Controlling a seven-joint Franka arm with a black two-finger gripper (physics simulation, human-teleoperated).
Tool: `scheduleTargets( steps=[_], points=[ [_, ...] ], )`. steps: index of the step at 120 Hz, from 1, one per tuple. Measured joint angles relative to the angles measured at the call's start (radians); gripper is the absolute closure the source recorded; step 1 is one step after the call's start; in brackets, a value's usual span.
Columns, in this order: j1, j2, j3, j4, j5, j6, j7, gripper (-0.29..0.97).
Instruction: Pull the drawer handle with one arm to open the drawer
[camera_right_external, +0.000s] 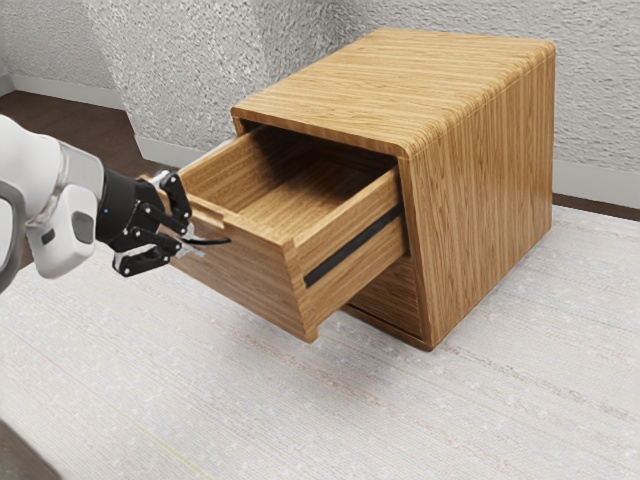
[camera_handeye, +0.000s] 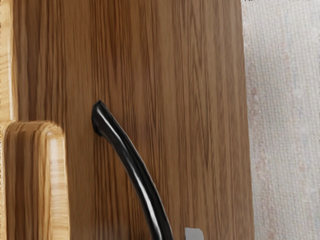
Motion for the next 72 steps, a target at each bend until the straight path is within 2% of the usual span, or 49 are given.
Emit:
scheduleTargets(
  steps=[47,72],
  points=[
    [-0.008,-0.051,-0.001,-0.032,0.005,-0.039,-0.006,0.8],
    [-0.01,-0.053,0.0,-0.029,0.02,-0.073,-0.018,0.61]
  ],
)
